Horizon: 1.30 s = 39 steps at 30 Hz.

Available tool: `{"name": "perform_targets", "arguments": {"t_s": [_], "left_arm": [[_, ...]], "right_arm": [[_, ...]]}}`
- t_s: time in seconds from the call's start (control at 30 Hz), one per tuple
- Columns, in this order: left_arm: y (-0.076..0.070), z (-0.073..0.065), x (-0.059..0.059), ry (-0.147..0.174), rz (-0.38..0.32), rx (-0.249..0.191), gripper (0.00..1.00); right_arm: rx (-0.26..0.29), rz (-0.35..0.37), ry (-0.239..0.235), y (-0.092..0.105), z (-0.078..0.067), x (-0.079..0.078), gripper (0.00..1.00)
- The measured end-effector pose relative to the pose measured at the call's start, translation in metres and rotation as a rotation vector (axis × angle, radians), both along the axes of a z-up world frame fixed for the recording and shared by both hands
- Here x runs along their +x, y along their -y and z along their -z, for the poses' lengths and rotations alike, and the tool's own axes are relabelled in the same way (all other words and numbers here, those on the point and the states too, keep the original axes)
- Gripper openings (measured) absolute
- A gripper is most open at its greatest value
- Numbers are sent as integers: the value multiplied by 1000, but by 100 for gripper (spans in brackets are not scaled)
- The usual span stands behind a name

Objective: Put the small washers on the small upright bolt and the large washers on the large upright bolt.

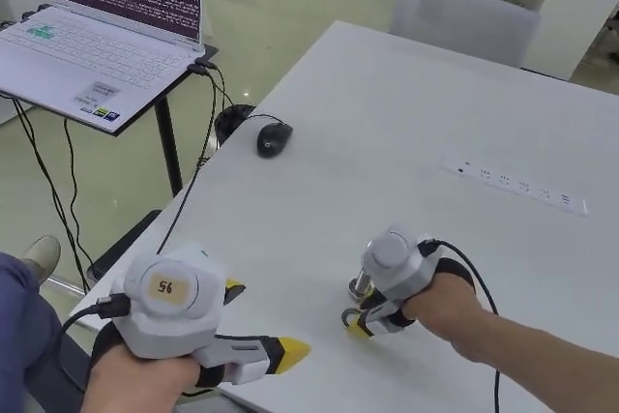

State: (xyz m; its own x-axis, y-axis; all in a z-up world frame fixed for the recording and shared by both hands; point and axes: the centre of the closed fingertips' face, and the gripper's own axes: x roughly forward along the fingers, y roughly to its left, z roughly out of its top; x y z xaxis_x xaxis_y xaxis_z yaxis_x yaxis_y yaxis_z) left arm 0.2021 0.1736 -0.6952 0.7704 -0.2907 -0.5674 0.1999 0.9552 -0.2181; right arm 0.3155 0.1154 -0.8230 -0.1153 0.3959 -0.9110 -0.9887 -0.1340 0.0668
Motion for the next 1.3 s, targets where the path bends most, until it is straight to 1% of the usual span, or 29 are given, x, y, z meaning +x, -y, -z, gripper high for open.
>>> {"name": "perform_targets", "arguments": {"t_s": [0.1,0.13,0.23,0.27,0.37,0.5,0.57,0.63,0.73,0.77,0.8,0.83,0.93,0.97,1.13,1.3], "left_arm": [[-1,0,0,-1,-2,-1,68],[-1,0,0,0,-3,0,68],[-1,-1,1,3,-4,-1,68],[-1,-1,1,4,-4,-2,68],[0,0,2,4,-1,-3,68],[2,0,3,3,7,-2,68],[2,0,3,3,11,-1,68],[3,0,3,4,16,0,68],[4,-1,4,4,18,1,68],[3,-1,4,5,18,2,68],[3,-1,4,5,18,2,68],[4,-1,3,6,18,-1,68],[4,1,3,4,16,-2,68],[5,1,3,4,16,-2,68],[6,1,3,5,12,-7,68],[3,-1,3,6,8,-1,68]], "right_arm": [[-9,-19,6,1,1,-3,28],[-11,-20,-1,2,0,-6,27],[-6,-19,-41,5,0,-21,27],[0,-21,-48,6,0,-26,27],[3,-47,-42,9,1,-36,26],[22,-138,-25,7,1,-44,28],[12,-197,16,7,2,-40,27],[10,-240,33,5,2,-41,28],[1,-362,73,5,3,-42,29],[-1,-387,82,5,3,-42,29],[5,-405,78,4,4,-43,29],[3,-391,71,4,5,-42,29],[11,-405,69,4,6,-41,27],[11,-399,70,4,5,-41,25],[4,-389,81,4,7,-41,24],[20,-323,62,5,5,-45,23]]}}
